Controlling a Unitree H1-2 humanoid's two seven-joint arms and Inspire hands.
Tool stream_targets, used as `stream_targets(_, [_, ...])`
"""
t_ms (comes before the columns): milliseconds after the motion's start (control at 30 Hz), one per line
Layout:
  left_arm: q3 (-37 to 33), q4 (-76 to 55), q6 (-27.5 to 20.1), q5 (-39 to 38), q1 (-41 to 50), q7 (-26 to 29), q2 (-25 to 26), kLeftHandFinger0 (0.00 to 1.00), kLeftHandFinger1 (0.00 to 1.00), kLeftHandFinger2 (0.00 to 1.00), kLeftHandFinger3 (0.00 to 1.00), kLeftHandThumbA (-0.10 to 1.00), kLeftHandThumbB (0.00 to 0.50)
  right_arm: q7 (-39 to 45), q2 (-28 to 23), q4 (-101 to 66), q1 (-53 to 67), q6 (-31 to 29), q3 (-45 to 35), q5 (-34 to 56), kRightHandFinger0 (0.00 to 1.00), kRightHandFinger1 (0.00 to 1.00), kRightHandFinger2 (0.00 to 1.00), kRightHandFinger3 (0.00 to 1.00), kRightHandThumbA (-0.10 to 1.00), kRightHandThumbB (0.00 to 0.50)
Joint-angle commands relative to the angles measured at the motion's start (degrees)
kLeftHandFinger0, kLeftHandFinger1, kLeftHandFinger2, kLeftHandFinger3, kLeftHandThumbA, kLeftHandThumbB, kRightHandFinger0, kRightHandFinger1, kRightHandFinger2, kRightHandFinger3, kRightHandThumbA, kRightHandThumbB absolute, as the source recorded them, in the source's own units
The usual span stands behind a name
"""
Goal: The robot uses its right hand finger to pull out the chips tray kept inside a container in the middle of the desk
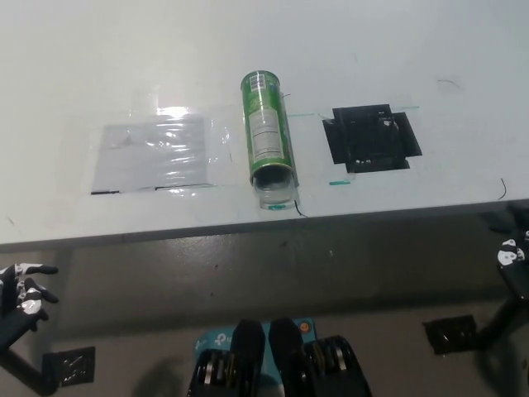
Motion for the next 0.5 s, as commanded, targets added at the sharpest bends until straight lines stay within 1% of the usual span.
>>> stream_targets(0, [0.43, -1.85, -0.47, -0.27, -0.15, -0.88, 0.77, 0.26, 0.3, 0.39, 0.6, 0.04, 0.0, -0.16, -1.36, -2.22, -3.49, -0.59, 0.23, -0.47, 0.0, 0.01, 0.56, 0.75, -0.1, 0.22])
stream_targets(100, [0.31, -1.7, -0.77, -0.39, -0.26, -0.99, 0.62, 0.27, 0.3, 0.39, 0.59, 0.03, 0.0, 1.09, -2.78, -1.79, -6.89, -0.36, 1.19, -0.74, 0.0, 0.02, 0.55, 0.75, -0.1, 0.218])
stream_targets(133, [0.23, -1.61, -0.94, -0.2, -0.27, -0.98, 0.67, 0.27, 0.3, 0.39, 0.59, 0.03, 0.0, 1.3, -3.12, -1.57, -8.12, -0.05, 1.52, -0.86, 0.0, 0.0, 0.48, 0.75, -0.1, 0.222])
stream_targets(167, [0.26, -1.59, -0.9, -0.2, -0.28, -0.92, 0.63, 0.27, 0.3, 0.39, 0.59, 0.03, 0.0, 1.58, -3.38, -1.3, -9.21, -0.07, 1.84, -0.71, 0.0, 0.0, 0.45, 0.76, -0.1, 0.222])
stream_targets(233, [0.43, -1.78, -0.48, -0.52, -0.3, -0.82, 0.43, 0.26, 0.3, 0.39, 0.59, 0.03, 0.0, 2.63, -3.56, -0.81, -11.1, 0.13, 2.01, 1.28, 0.0, 0.0, 0.45, 0.76, -0.1, 0.219])
stream_targets(267, [0.63, -1.54, -0.31, -0.94, -0.34, -0.82, 0.24, 0.27, 0.3, 0.4, 0.6, 0.04, 0.0, 3.64, -3.72, -0.59, -14.25, 0.0, 3.17, 1.24, 0.04, 0.06, 0.53, 0.76, -0.1, 0.215])
stream_targets(300, [0.6, -1.53, -0.46, -0.85, -0.34, -0.84, 0.27, 0.26, 0.3, 0.39, 0.6, 0.04, 0.0, 3.89, -3.66, -0.51, -15.56, 0.0, 3.84, 0.85, 0.01, 0.01, 0.52, 0.78, -0.1, 0.214])
stream_targets(333, [0.76, -1.46, -0.61, -0.95, -0.14, -0.86, 0.33, 0.26, 0.3, 0.39, 0.59, 0.03, 0.0, 3.9, -3.56, -0.14, -16.44, -0.41, 4.58, 0.12, 0.0, 0.0, 0.51, 0.78, -0.1, 0.214])
stream_targets(367, [0.75, -1.46, -0.65, -0.93, -0.13, -0.84, 0.33, 0.26, 0.3, 0.39, 0.59, 0.04, 0.0, 3.62, -3.22, 0.18, -17.6, -0.05, 5.13, -0.23, 0.0, 0.0, 0.5, 0.78, -0.1, 0.226])
stream_targets(400, [0.71, -1.64, -0.55, -0.84, -0.07, -0.81, 0.36, 0.26, 0.3, 0.39, 0.59, 0.04, 0.0, 4.02, -3.04, 0.96, -18.96, -0.58, 5.92, -0.17, 0.0, 0.0, 0.41, 0.77, -0.1, 0.235])
stream_targets(433, [0.78, -1.72, -0.56, -0.88, 0.2, -0.84, 0.43, 0.26, 0.3, 0.39, 0.59, 0.04, 0.0, 3.93, -2.99, 0.99, -18.8, -0.61, 6.12, -0.13, 0.0, 0.0, 0.41, 0.77, -0.1, 0.236])
stream_targets(467, [0.9, -1.28, -1.04, -1.23, 0.16, -0.96, 0.33, 0.26, 0.3, 0.39, 0.59, 0.04, 0.0, 5.18, -2.69, 1.29, -21.29, -0.02, 8.49, -1.29, 0.0, 0.01, 0.41, 0.77, -0.1, 0.229])
